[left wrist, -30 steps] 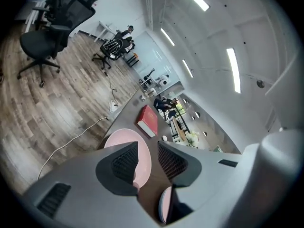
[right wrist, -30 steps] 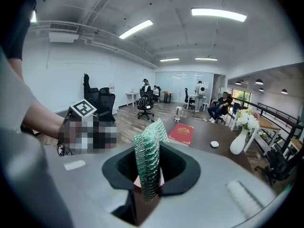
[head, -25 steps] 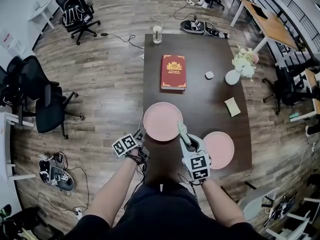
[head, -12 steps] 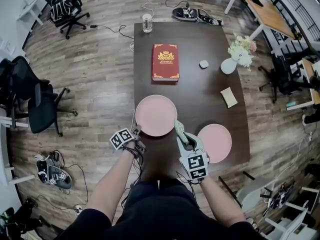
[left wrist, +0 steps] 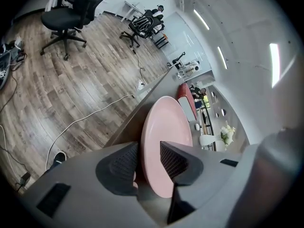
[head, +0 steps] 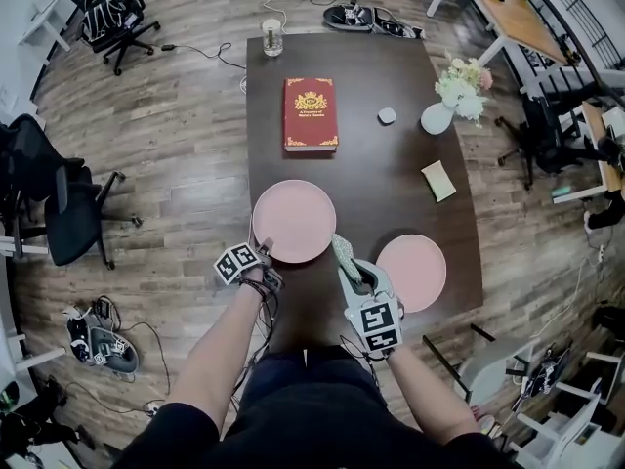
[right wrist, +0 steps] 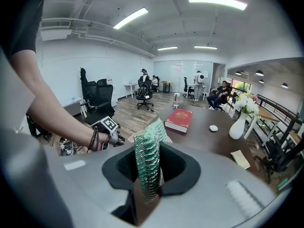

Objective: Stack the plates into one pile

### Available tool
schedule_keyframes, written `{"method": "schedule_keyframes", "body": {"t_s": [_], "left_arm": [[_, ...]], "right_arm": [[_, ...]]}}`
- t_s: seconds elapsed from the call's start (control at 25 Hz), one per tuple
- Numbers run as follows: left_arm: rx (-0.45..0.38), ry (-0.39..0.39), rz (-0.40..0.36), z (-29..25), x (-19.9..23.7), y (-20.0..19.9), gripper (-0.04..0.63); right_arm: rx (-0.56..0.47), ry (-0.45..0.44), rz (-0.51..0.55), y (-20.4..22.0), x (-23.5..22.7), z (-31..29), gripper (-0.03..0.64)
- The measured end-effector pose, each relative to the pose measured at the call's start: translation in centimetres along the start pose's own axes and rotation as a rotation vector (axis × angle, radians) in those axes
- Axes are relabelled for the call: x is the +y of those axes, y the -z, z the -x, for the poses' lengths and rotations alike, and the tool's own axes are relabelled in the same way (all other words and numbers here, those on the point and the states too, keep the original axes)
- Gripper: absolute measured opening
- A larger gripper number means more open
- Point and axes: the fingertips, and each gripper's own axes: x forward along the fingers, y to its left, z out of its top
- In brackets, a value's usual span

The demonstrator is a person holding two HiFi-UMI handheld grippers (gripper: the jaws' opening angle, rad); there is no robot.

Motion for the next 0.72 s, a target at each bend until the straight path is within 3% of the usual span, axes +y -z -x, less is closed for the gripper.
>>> {"method": "schedule_keyframes", "body": {"t_s": [0.12,0.24,0.72], "left_arm": [[0.016,-0.024,0.005,-0.4,0.4,0.4,0.123],[0.018,-0.059,0.014,-0.4,1.0,0.5,0.029],[0.036,-0.038,0.008,0.4,1.6,2.0,0.023]], "right_arm": [[0.009,0.005,-0.002,0.4,-0.1,0.3,0.086],[0.013,0.009,-0.005,0.6,-0.1,0.6,0.086],[0.016,-0.001,0.001,1.1,0.6,1.1,0.086]]}}
